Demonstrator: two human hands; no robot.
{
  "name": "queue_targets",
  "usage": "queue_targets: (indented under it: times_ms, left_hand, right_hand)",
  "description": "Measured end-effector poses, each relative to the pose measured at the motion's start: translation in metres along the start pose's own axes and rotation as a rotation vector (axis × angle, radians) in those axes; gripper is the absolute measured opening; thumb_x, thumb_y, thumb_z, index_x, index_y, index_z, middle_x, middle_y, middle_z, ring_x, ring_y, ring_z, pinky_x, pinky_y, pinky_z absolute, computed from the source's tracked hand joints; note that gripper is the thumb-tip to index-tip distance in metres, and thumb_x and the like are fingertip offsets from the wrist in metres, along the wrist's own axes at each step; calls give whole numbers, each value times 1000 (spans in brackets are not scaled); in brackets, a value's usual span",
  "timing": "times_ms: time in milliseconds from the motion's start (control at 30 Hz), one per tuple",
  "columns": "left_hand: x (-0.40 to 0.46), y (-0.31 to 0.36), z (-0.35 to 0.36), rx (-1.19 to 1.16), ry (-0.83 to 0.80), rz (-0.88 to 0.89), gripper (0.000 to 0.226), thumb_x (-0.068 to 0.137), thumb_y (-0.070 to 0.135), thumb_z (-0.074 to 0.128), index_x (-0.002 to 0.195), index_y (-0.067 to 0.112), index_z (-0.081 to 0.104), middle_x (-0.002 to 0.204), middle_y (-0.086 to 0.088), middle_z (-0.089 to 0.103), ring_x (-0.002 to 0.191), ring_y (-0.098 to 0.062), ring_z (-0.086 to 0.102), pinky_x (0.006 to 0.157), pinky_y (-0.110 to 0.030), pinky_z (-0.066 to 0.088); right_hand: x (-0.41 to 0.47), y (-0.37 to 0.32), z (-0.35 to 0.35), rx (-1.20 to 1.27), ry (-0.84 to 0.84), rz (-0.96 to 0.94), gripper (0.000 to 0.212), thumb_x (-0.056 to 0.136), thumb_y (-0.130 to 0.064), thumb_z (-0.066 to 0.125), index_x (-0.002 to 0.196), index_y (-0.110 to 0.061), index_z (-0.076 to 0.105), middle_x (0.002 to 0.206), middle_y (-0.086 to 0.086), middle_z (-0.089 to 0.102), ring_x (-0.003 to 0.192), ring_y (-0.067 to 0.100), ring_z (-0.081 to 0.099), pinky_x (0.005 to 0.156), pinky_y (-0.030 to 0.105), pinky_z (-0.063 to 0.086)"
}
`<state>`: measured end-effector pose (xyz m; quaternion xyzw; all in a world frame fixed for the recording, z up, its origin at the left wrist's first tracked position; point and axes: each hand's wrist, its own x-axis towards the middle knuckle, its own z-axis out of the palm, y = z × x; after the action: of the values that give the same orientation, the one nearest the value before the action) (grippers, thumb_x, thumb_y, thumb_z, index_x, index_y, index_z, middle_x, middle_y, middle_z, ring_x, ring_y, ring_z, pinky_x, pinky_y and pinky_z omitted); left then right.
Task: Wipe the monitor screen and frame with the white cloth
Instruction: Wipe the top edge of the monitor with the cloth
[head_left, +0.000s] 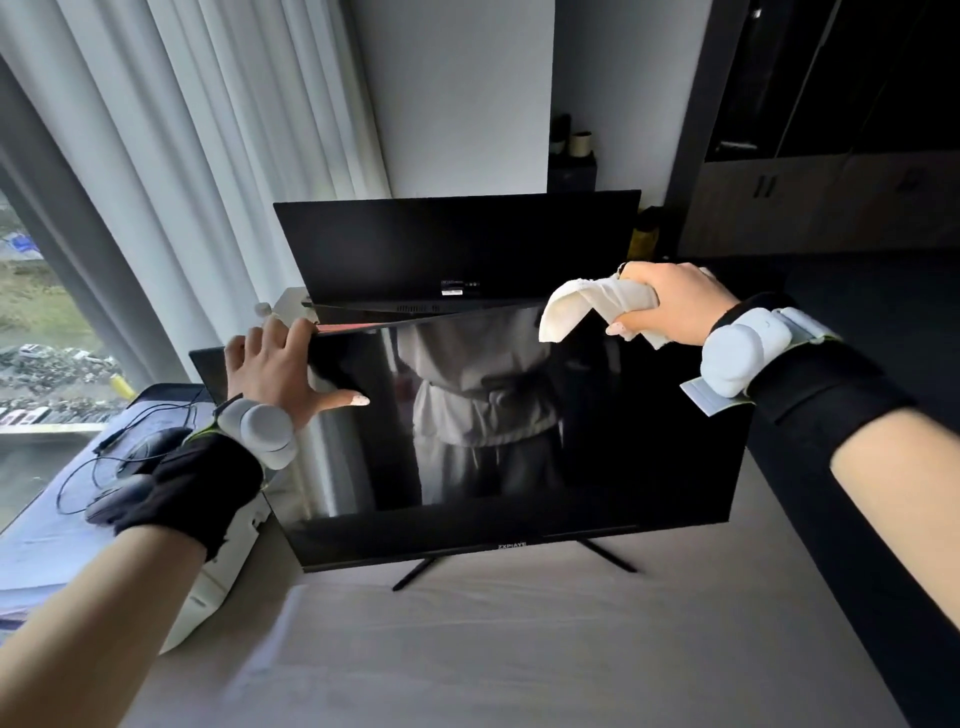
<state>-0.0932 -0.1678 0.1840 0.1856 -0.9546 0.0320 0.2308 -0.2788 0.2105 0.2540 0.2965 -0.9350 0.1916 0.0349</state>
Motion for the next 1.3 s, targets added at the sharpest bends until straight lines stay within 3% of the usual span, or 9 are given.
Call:
queue_targets:
  times_ms: [167,433,633,1067,1300]
  left_hand:
    - [11,2,0,-26,-17,-7,92,40,78,70,104,17,46,104,-11,50,104,-35,46,101,-48,27]
    - [17,13,-3,-2,5,72,94,39,83,63,103,17,44,101,-10,49,102,-37,45,102,-50,28]
    - [16,15,-1,4,37,84,93,43,80,64,104,14,46,103,-14,51,103,-38,45,104,-51,27]
    - [35,19,-3,3,-73,53,102,32,86,62,110,23,44,99,-9,50,104,-35,45,103,-46,26]
    - [36,19,-2,9,-70,57,99,34,86,61,108,24,43,97,-9,51,103,-37,47,101,-48,29]
  right_hand:
    - [-7,3,5,33,45,18,32,72,-40,76,85,-23,52,70,-7,55,84,27,54,89,38,30]
    - [-42,26,24,8,241,-13,47,71,-49,74,105,-20,59,80,-9,52,88,22,51,89,41,31]
    - [-42,26,24,0,232,1,47,72,-49,72,105,-19,57,88,-7,56,96,27,55,86,38,28]
    - [-47,25,24,-33,243,16,45,74,-52,68,105,-21,56,88,-8,54,97,27,55,88,40,31]
    - [-45,25,22,-20,229,30,45,75,-50,68,105,-18,55,99,1,65,100,27,55,88,39,30]
